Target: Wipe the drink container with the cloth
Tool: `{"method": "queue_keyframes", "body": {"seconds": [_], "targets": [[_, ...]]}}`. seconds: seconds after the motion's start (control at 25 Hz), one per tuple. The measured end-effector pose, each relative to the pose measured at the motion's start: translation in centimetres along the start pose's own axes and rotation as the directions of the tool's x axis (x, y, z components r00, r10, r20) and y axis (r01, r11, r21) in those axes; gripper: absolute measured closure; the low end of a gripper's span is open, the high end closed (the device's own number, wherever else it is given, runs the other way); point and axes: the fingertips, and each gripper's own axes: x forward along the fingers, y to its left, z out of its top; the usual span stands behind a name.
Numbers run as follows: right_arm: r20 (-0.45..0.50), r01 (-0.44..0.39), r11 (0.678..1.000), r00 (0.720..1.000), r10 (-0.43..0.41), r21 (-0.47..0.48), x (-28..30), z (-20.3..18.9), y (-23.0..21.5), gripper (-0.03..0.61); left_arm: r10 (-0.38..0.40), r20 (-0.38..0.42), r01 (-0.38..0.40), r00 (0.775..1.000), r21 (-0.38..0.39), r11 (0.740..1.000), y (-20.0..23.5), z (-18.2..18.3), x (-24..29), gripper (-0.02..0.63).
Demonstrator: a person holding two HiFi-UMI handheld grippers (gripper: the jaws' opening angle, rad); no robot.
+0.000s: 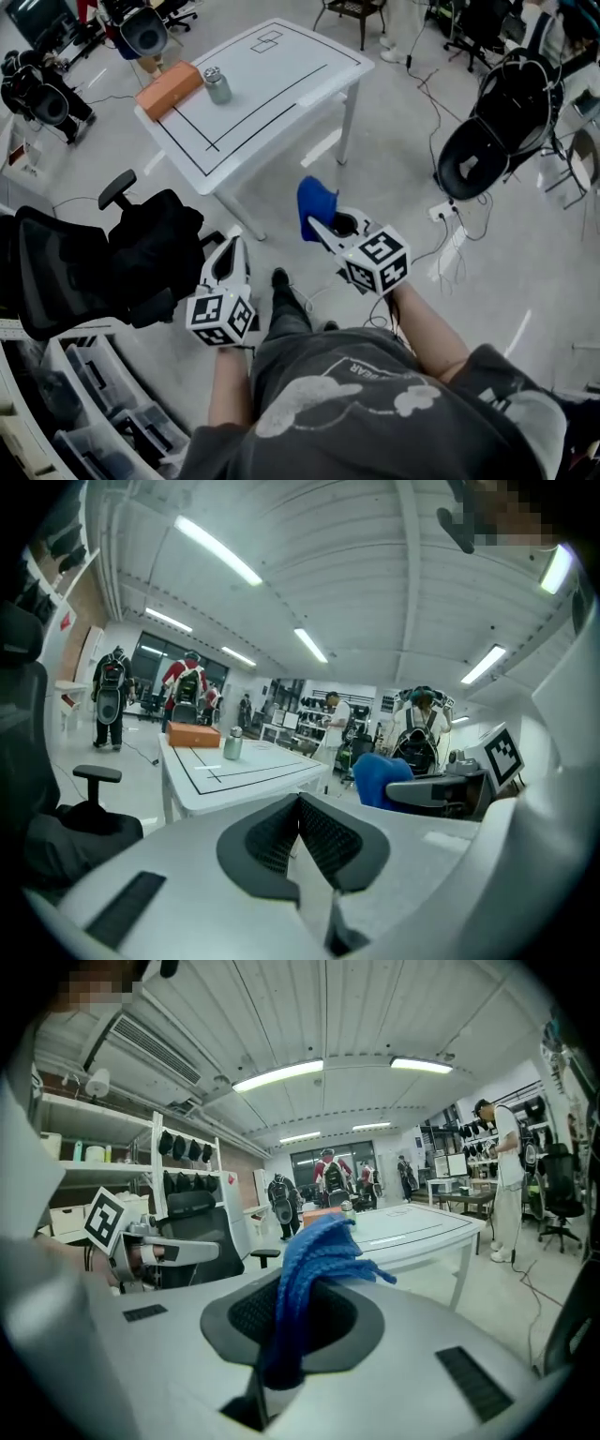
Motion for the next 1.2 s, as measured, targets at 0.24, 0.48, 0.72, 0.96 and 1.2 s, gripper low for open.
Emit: {"method": "queue_keyframes", "body": {"seconds": [0.24, 0.48, 0.72, 0.96, 1.2], "targets": [[-0.021, 0.065, 0.998, 0.998, -0.065, 0.013, 6.4, 2.7, -4.9, 0.531, -0.068, -0.019, 0.069, 0.997, 0.026, 0.997, 4.6, 3.4, 7.8, 0.612], [-0.041, 0.106, 0.994, 0.994, -0.105, 0.025, 13.3, 6.0, -8.5, 0.531, -0.075, -0.023, 0.075, 0.997, 0.013, 0.997, 10.9, 6.7, 13.4, 0.612], [-0.067, 0.16, 0.986, 0.985, -0.157, 0.038, 18.7, 7.5, -10.5, 0.531, -0.088, -0.038, 0.088, 0.995, -0.001, 0.996, 16.5, 8.4, 17.0, 0.612], [-0.074, 0.189, 0.98, 0.98, -0.185, 0.056, 21.9, 8.5, -11.3, 0.531, -0.111, -0.055, 0.111, 0.992, -0.015, 0.994, 19.4, 9.0, 19.5, 0.612], [-0.079, 0.193, 0.979, 0.979, -0.188, 0.059, 23.7, 9.2, -13.4, 0.531, -0.129, -0.065, 0.13, 0.989, 0.004, 0.992, 19.9, 9.6, 22.5, 0.612]]}}
